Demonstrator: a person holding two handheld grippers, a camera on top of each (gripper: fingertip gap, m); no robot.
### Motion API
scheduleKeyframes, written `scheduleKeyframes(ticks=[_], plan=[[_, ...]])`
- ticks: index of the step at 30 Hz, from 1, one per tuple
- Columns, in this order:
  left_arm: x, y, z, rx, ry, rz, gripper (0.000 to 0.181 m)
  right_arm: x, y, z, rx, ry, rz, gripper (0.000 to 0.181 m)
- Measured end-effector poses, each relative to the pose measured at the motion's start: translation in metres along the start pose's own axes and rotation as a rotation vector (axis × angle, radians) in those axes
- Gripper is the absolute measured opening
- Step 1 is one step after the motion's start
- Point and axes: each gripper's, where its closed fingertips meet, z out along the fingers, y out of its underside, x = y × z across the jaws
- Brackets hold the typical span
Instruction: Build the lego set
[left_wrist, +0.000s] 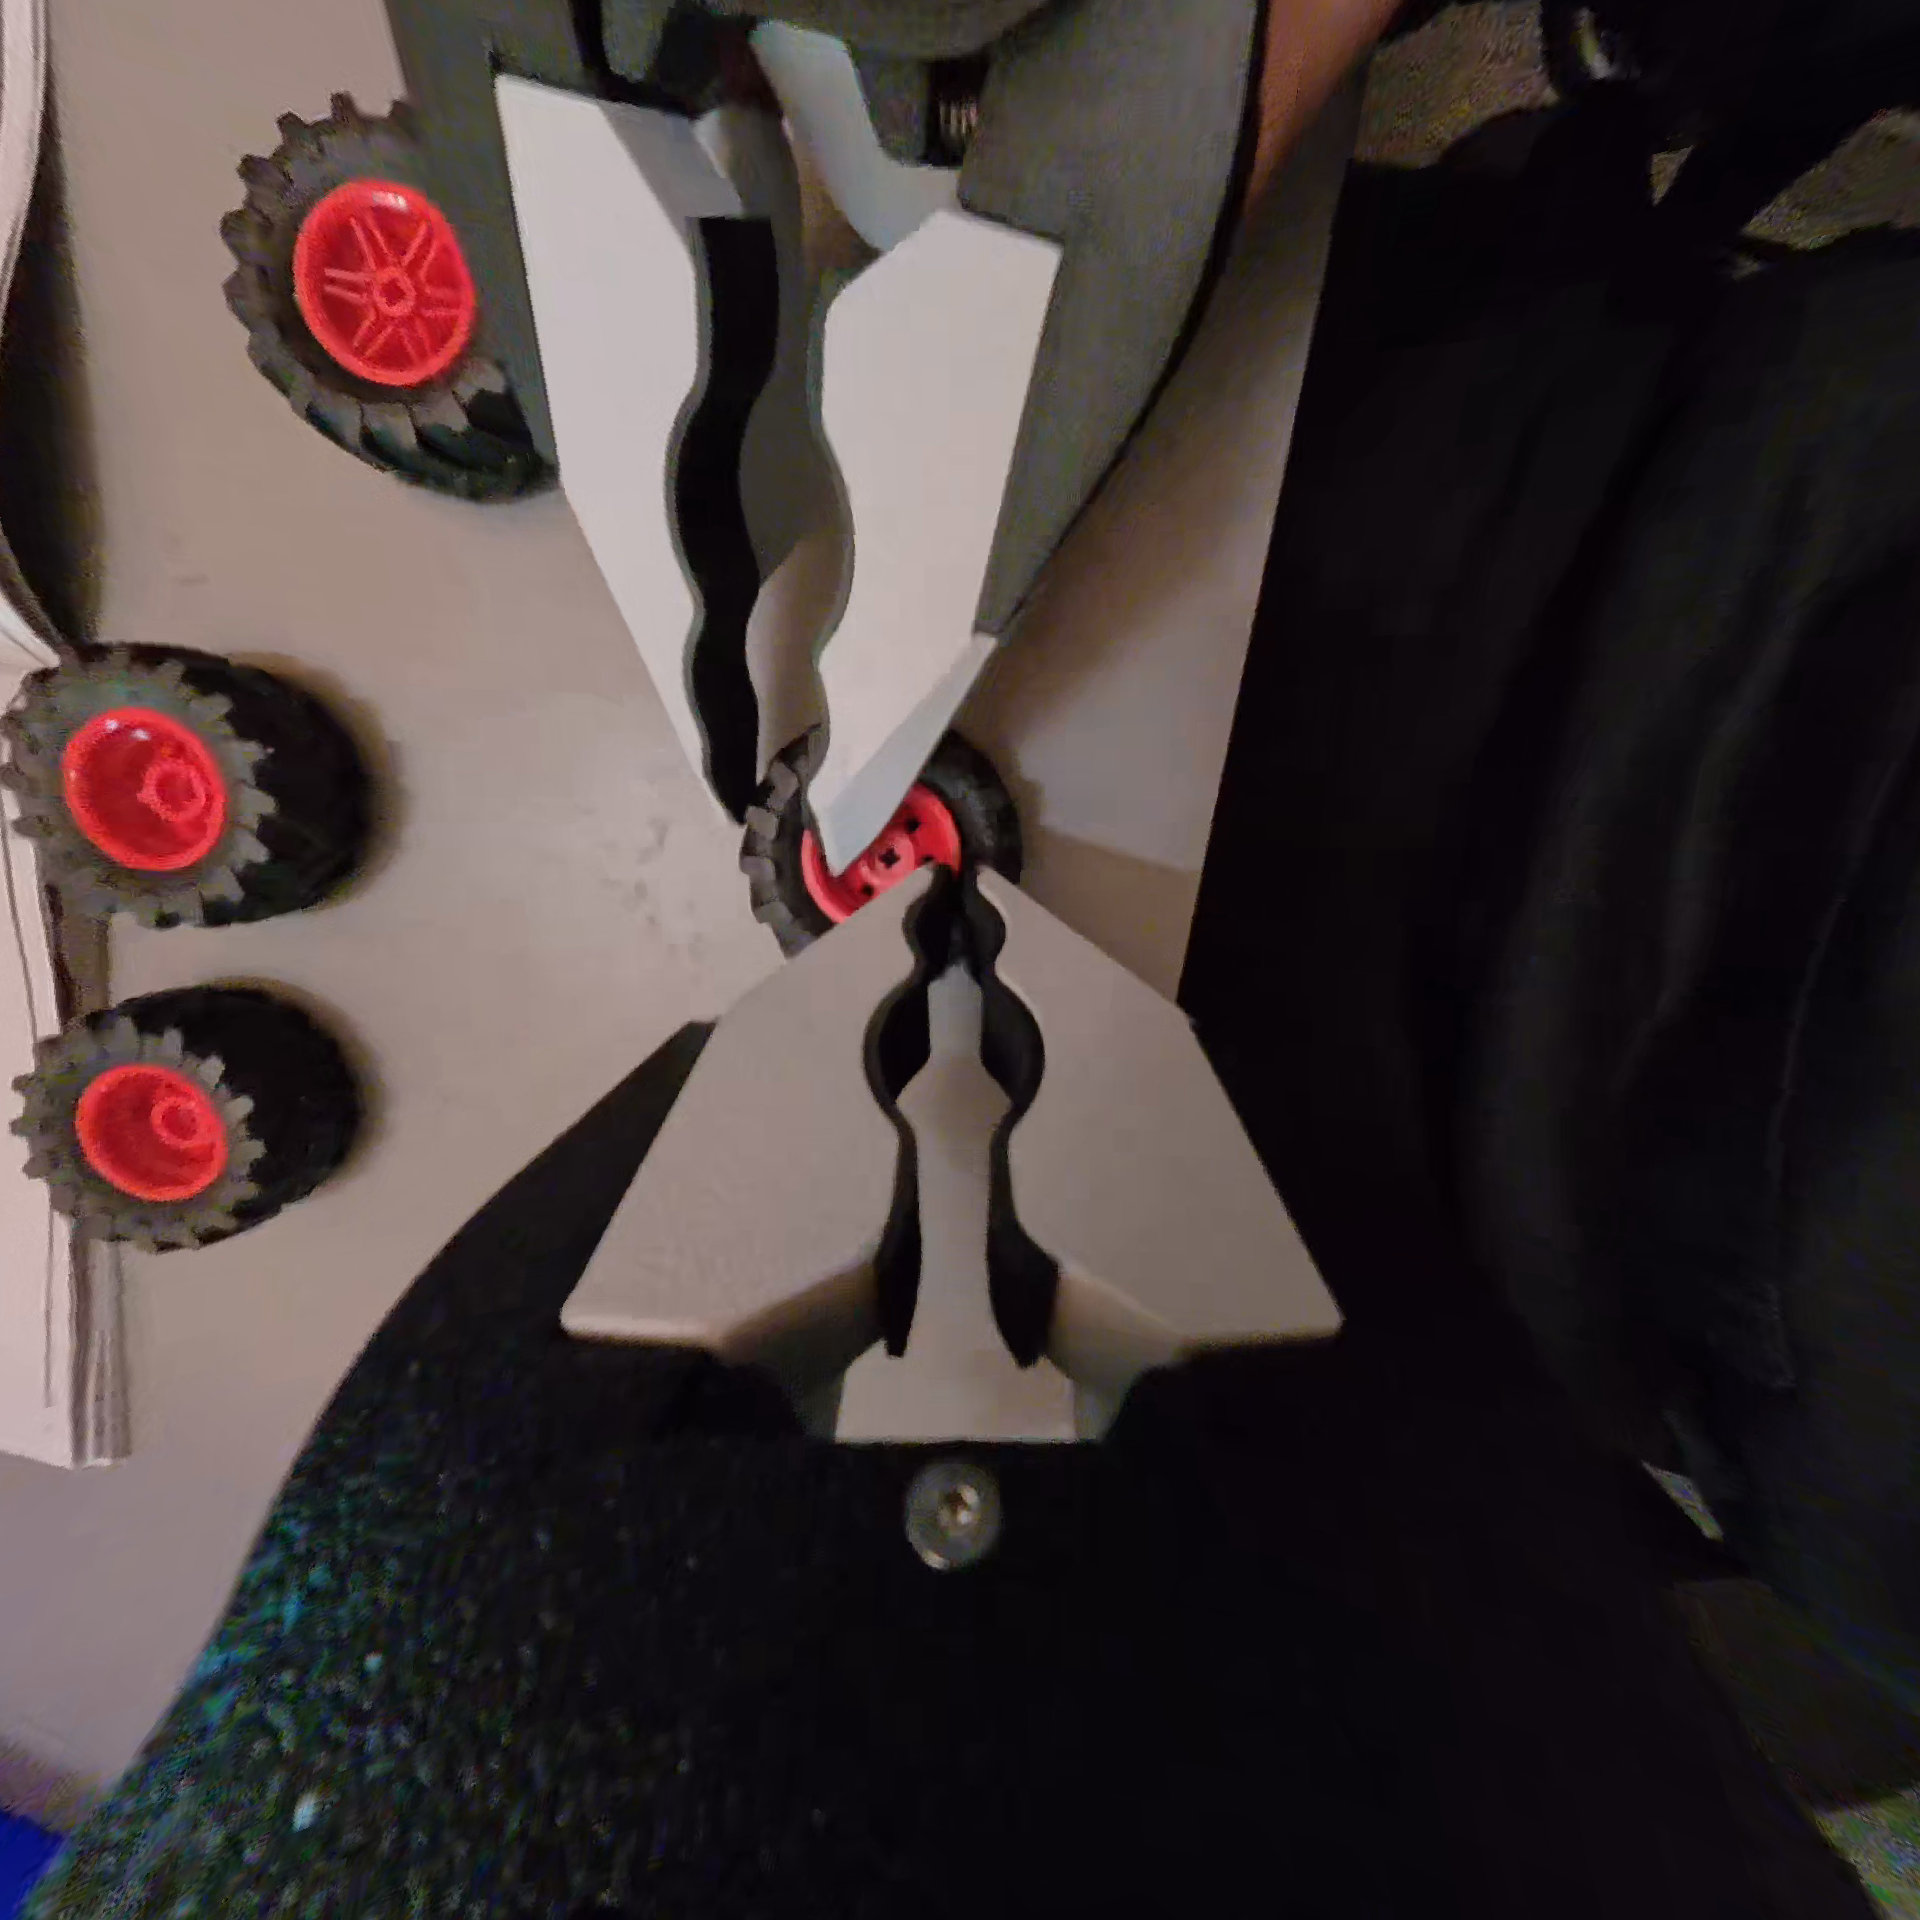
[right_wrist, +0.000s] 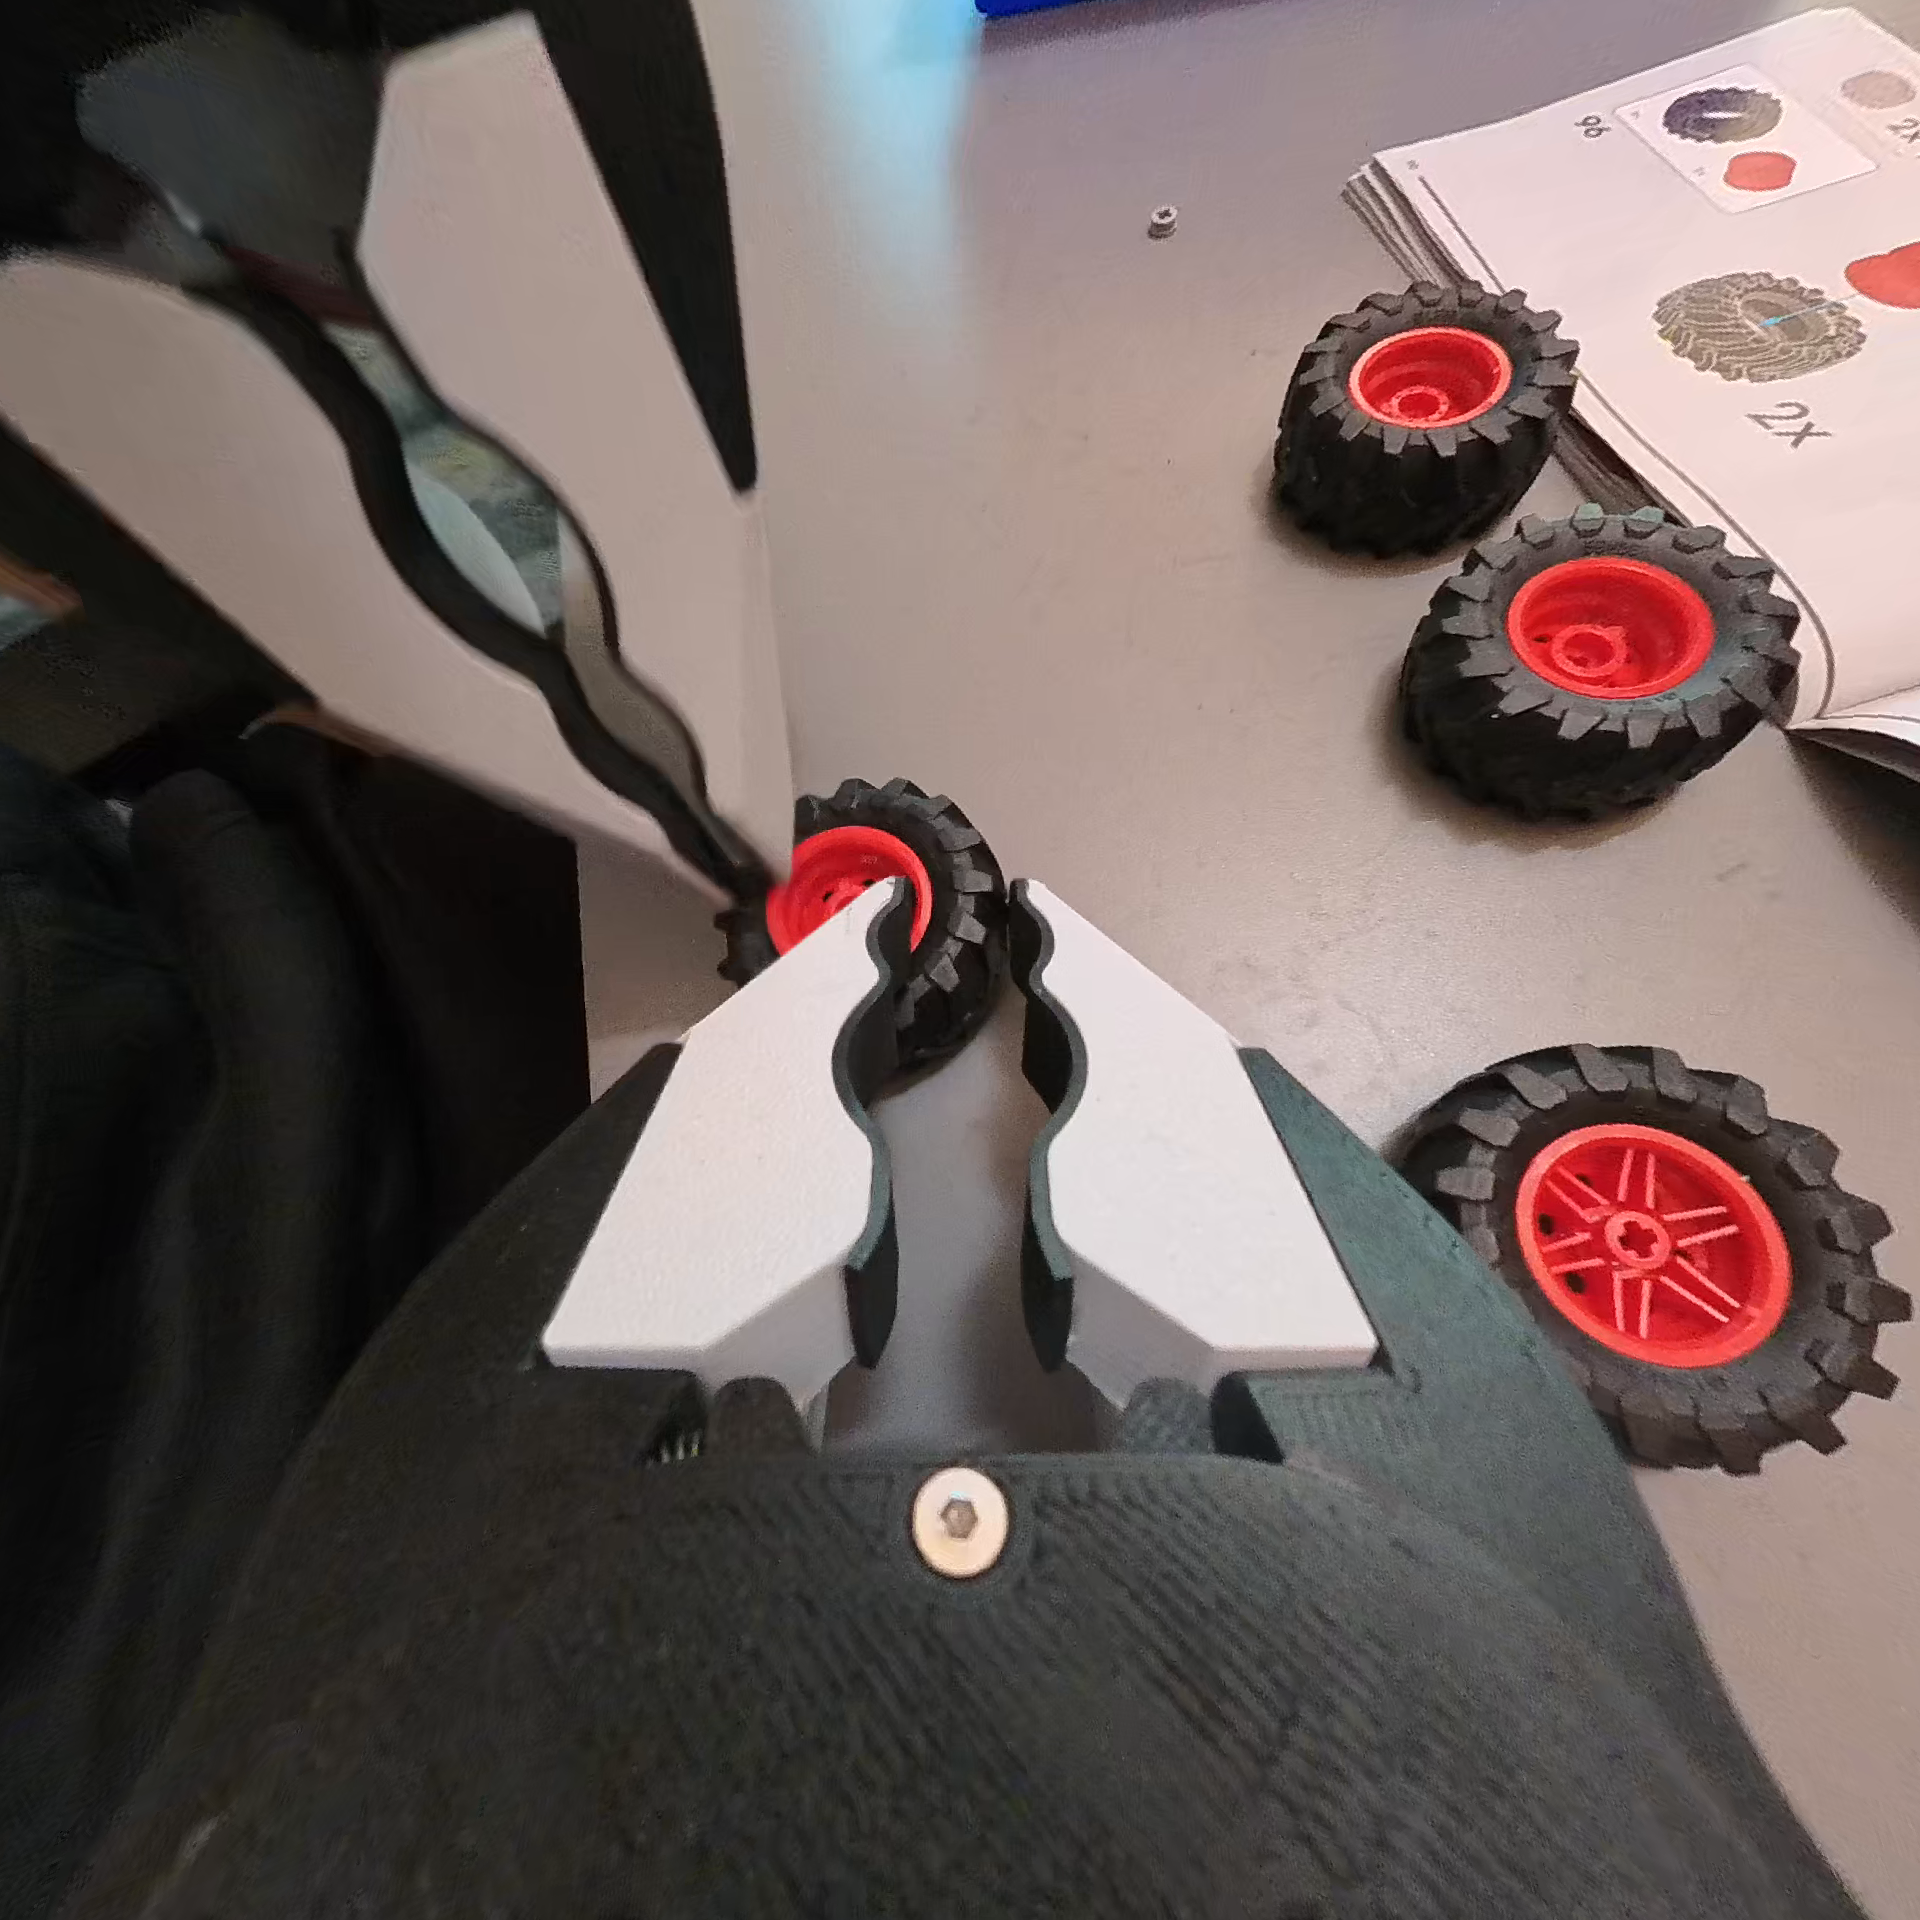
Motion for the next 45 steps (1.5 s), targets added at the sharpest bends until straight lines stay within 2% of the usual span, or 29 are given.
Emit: scheduleKeyframes(ticks=[1,3,5,7,11,14,18,20,27,32,35,37,40,42,43,45], plan=[[-0.005,0.004,-0.004,0.012,-0.022,-0.038,0.004,0.002,0.001,-0.002,0.002,0.011,-0.01,0.02],[-0.018,0.009,-0.013,0.088,-0.092,-0.112,0.014,0.006,0.003,-0.011,-0.012,0.02,-0.021,0.033],[-0.022,0.012,-0.016,0.181,-0.105,-0.182,0.024,0.007,0.005,-0.021,-0.036,0.005,-0.015,0.038],[-0.021,0.014,-0.015,0.254,-0.076,-0.279,0.037,0.003,0.009,-0.03,-0.067,-0.041,-0.015,0.045],[-0.022,0.006,-0.011,0.403,0.016,-0.451,0.038,-0.001,0.013,-0.029,-0.102,-0.096,0.01,0.052],[-0.023,0.011,-0.001,0.379,0.095,-0.594,0.039,-0.004,0.008,-0.02,-0.092,-0.143,0.084,0.051],[-0.014,0.013,0.009,0.372,0.164,-0.673,0.033,-0.005,0.008,-0.008,-0.12,-0.154,0.111,0.052],[-0.014,0.013,0.009,0.391,0.175,-0.707,0.033,-0.01,0.006,-0.005,-0.106,-0.176,0.118,0.045],[-0.007,0.003,0.011,0.55,0.22,-0.857,0.039,-0.012,0.006,-0.011,-0.027,-0.081,0.007,0.045],[-0.007,-0.01,0.013,0.616,0.142,-0.753,0.033,-0.012,0.012,-0.026,0.009,-0.04,-0.038,0.044],[-0.008,-0.021,0.01,0.667,0.048,-0.569,0.032,-0.012,0.018,-0.037,-0.026,-0.053,-0.013,0.043],[-0.006,-0.027,0.009,0.654,-0.02,-0.434,0.031,-0.012,0.018,-0.045,-0.024,-0.07,-0.02,0.043],[-0.002,-0.034,0.009,0.632,-0.095,-0.236,0.031,-0.006,0.003,-0.051,0.057,-0.028,-0.056,0.051],[0.002,-0.038,0.01,0.615,-0.107,-0.141,0.03,-0.014,0.005,-0.047,0.034,-0.068,-0.154,0.051],[0.004,-0.04,0.011,0.601,-0.109,-0.099,0.029,-0.019,0.009,-0.046,0.004,-0.09,-0.213,0.043],[0.007,-0.041,0.014,0.58,-0.11,-0.053,0.029,-0.023,0.011,-0.047,-0.017,-0.09,-0.299,0.039]])
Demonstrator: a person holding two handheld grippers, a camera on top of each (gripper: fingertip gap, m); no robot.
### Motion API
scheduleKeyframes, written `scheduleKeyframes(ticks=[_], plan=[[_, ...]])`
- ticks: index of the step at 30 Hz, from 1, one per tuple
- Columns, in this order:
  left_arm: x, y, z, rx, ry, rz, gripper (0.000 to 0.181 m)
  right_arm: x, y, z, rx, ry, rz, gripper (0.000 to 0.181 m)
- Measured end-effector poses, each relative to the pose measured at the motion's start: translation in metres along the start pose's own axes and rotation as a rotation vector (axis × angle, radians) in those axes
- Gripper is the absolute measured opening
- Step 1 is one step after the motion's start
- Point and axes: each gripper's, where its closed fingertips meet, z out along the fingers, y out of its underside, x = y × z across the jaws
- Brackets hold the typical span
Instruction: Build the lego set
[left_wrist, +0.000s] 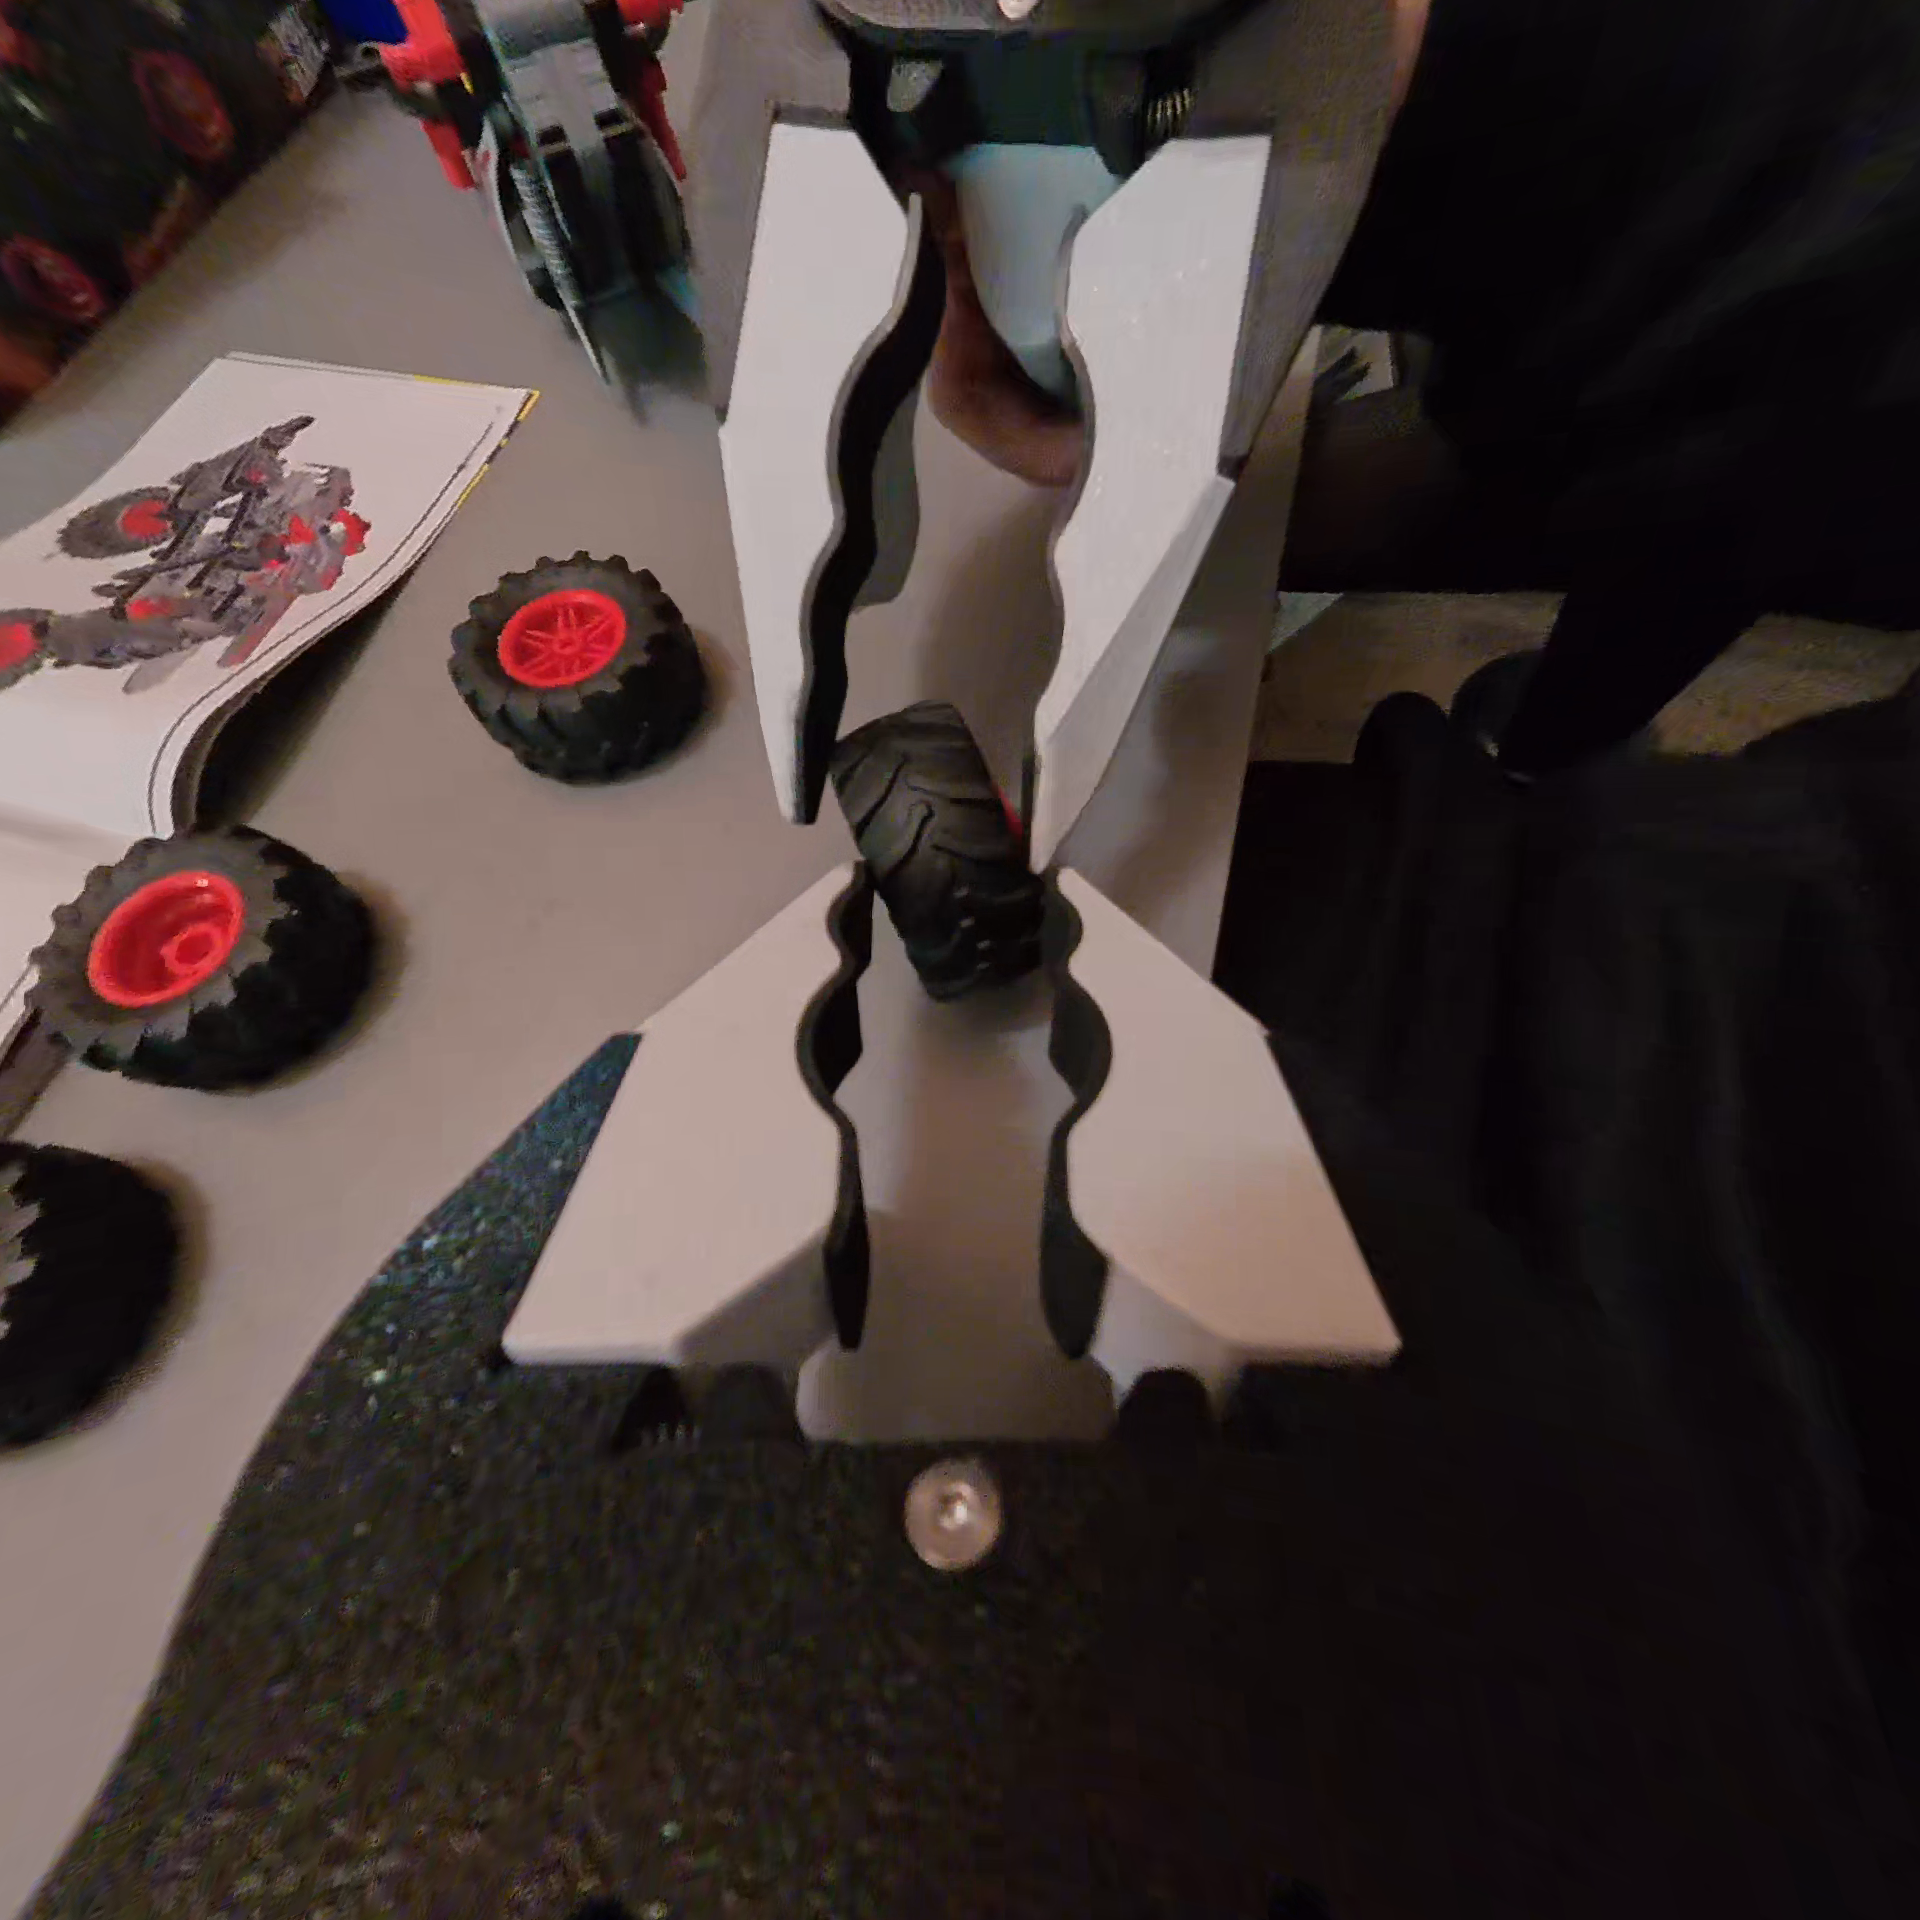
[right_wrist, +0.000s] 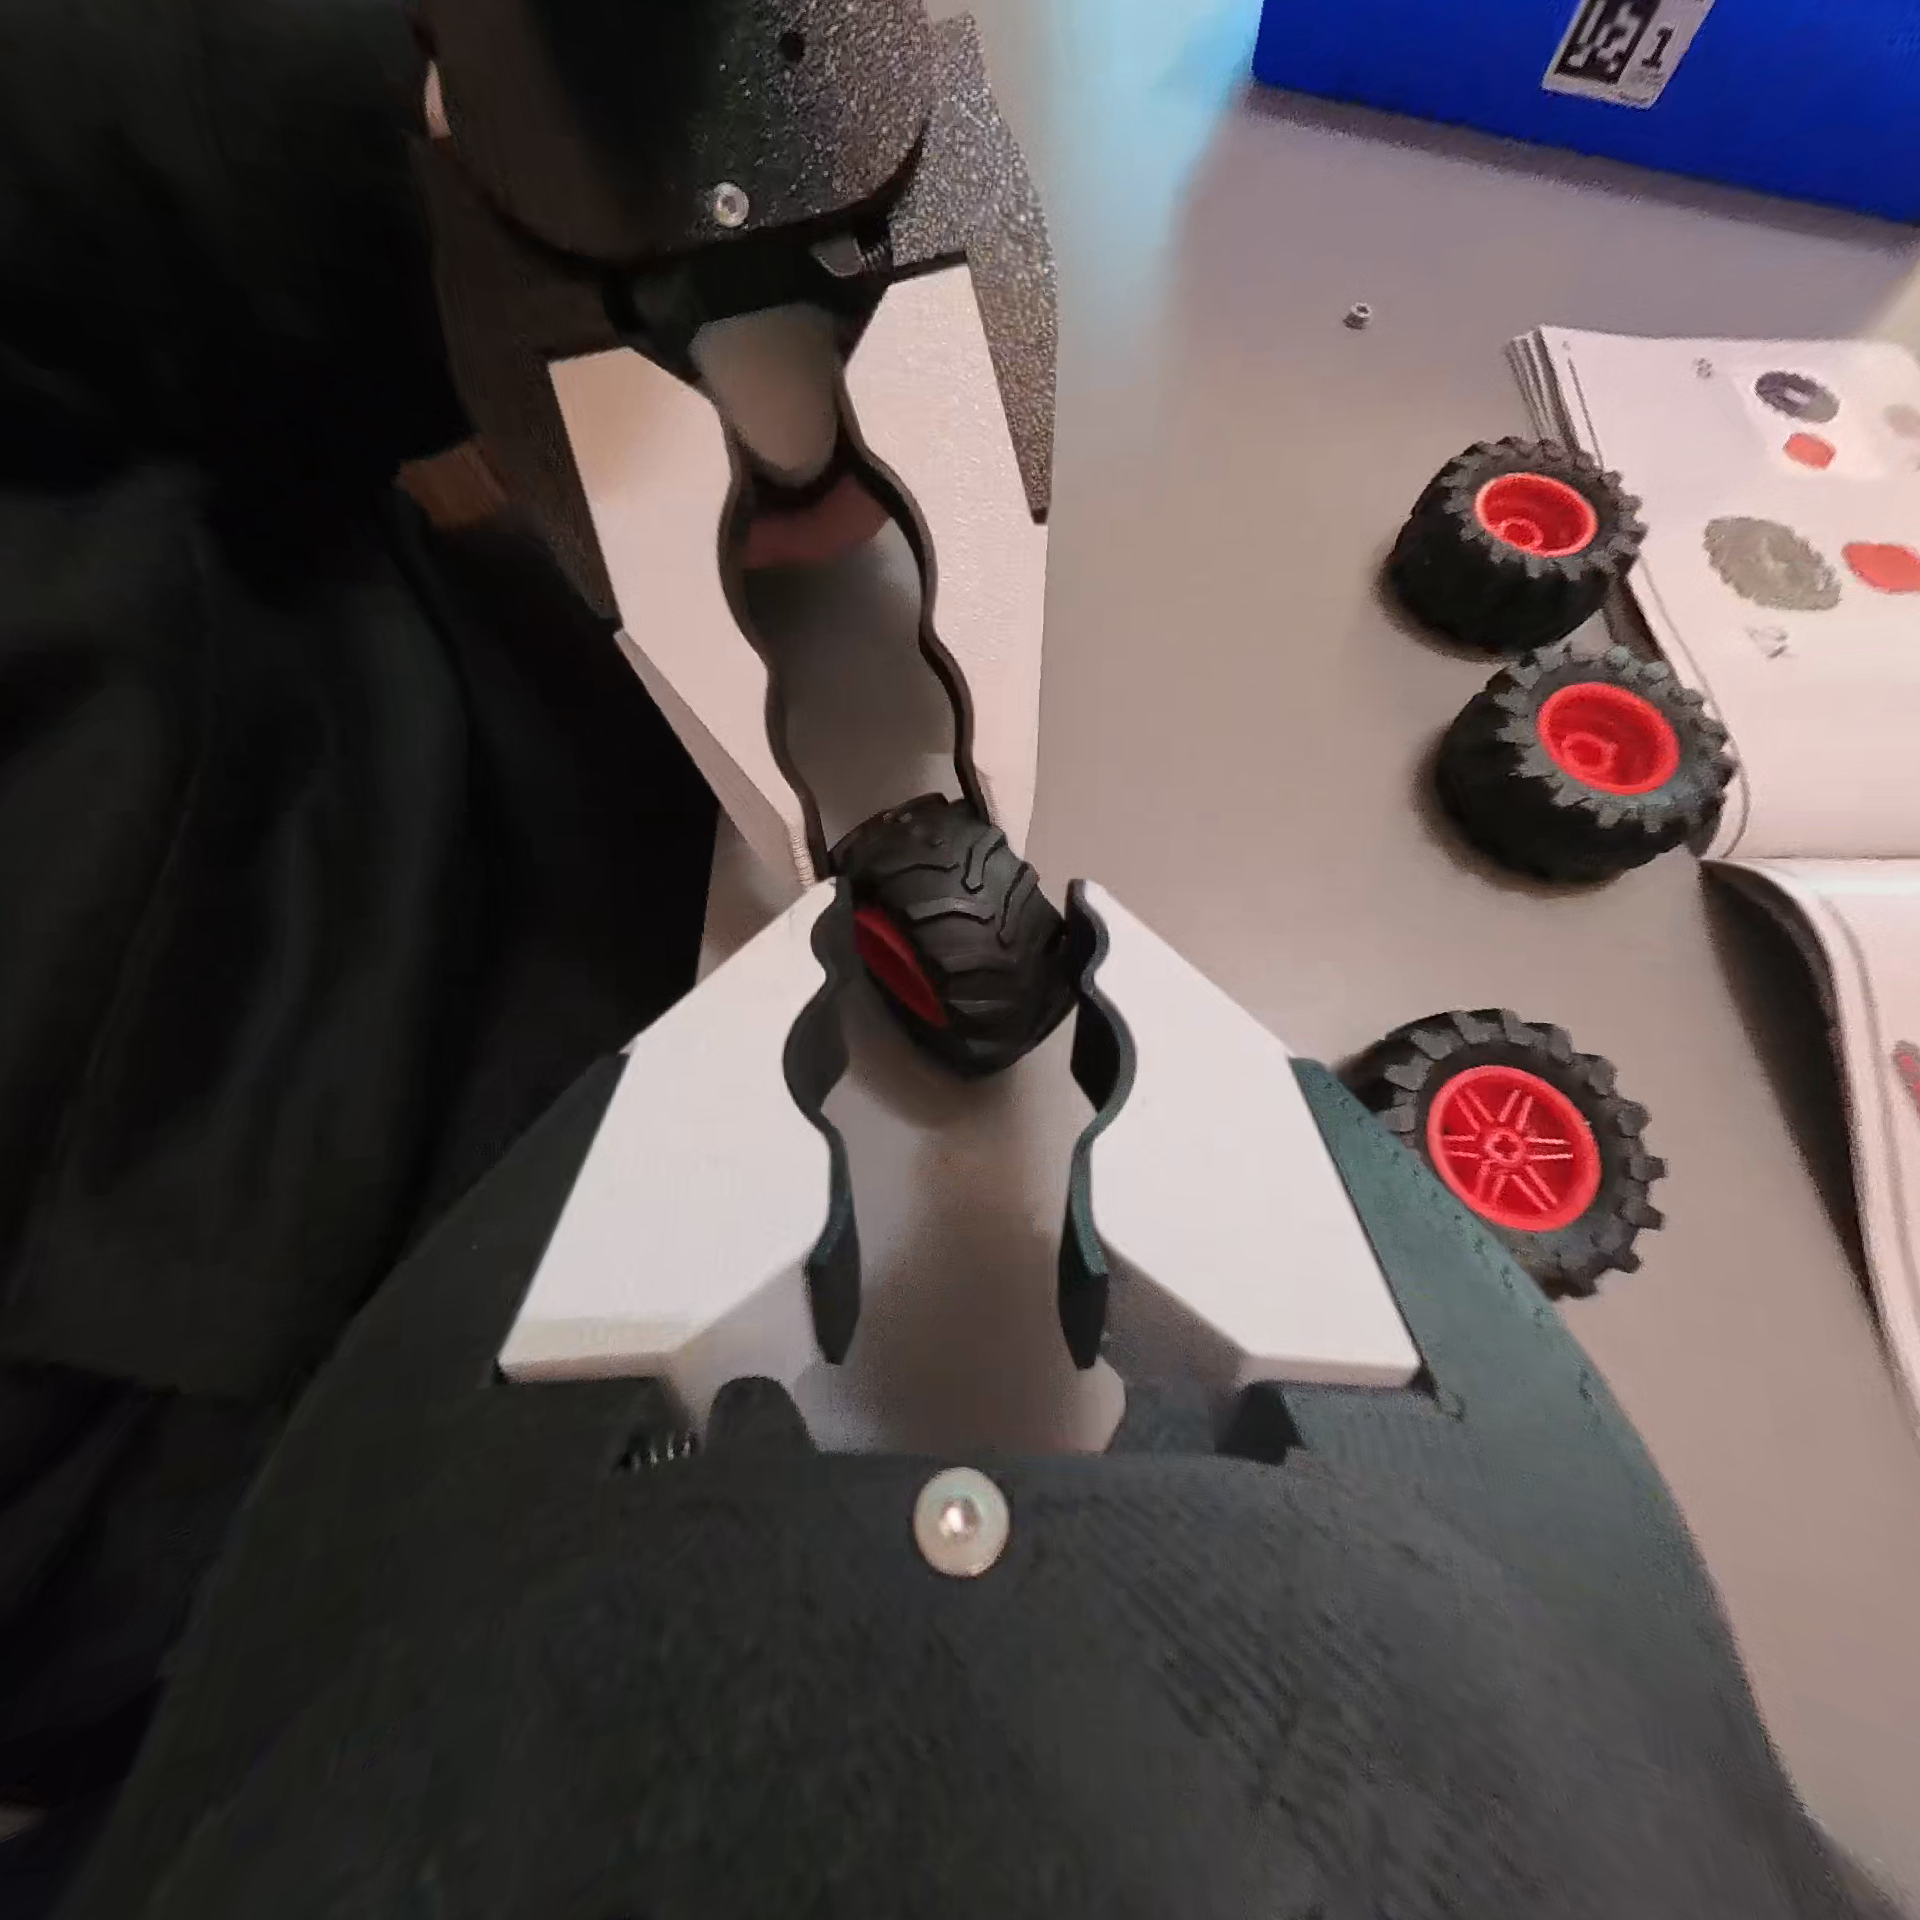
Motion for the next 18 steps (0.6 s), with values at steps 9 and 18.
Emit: scheduleKeyframes(ticks=[9,18], plan=[[-0.022,0.005,0.014,-0.057,-0.178,-0.058,0.033,0.021,0.003,-0.006,0.11,0.095,0.345,0.039],[-0.016,-0.009,0.028,-0.034,0.012,0.057,0.027,0.013,0.011,-0.03,0.039,0.175,-0.051,0.051]])
